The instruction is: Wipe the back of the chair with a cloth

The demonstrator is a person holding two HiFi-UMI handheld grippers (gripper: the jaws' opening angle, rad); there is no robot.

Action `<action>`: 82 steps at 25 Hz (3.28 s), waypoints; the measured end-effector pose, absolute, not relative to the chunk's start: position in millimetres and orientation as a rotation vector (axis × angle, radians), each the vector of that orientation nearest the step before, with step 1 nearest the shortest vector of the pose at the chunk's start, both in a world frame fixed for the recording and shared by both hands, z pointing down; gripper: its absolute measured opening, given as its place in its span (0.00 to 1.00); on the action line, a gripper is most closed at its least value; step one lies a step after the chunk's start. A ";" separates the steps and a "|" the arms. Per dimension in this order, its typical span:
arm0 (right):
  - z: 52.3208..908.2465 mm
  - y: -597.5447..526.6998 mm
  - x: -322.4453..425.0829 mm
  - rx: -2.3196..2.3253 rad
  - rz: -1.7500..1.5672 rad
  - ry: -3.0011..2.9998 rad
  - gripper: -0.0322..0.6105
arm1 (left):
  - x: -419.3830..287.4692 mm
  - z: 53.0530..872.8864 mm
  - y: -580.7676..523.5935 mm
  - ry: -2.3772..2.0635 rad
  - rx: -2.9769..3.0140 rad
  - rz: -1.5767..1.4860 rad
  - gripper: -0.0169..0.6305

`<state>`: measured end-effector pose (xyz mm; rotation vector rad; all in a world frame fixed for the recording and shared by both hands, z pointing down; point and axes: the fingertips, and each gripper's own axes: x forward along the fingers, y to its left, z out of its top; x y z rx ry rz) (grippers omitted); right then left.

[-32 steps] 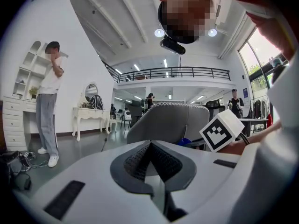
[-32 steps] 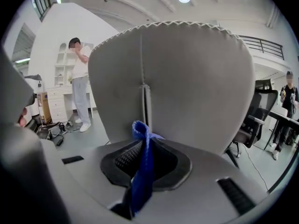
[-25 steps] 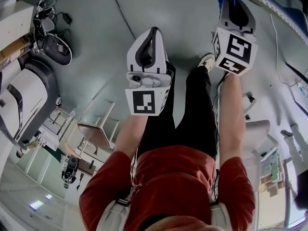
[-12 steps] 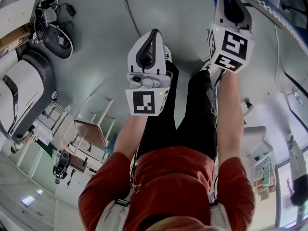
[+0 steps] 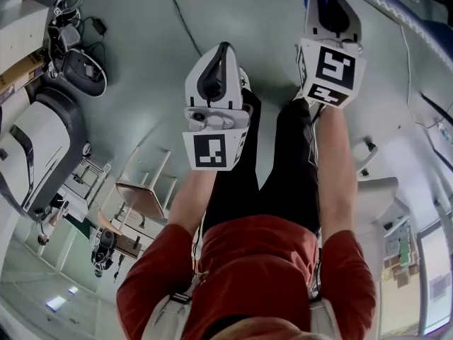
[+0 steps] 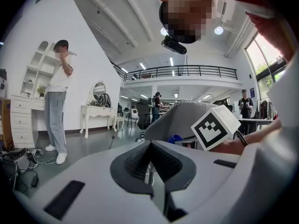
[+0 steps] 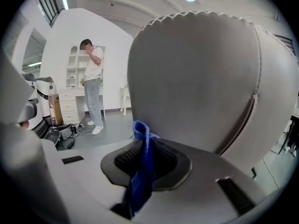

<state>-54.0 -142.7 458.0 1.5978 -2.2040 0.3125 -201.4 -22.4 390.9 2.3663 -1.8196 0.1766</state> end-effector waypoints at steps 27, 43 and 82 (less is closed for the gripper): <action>521.4 -69.6 216.5 1.869 0.523 -1.935 0.12 | 40.7 416.0 -27.8 -1.508 2.565 0.157 0.05; 584.0 -118.9 234.0 1.784 0.502 -1.913 0.12 | 55.5 440.7 -29.8 -1.515 2.541 0.222 0.05; 624.6 -183.2 64.1 1.561 0.412 -1.959 0.13 | -112.5 472.5 -14.1 -1.673 2.326 0.269 0.05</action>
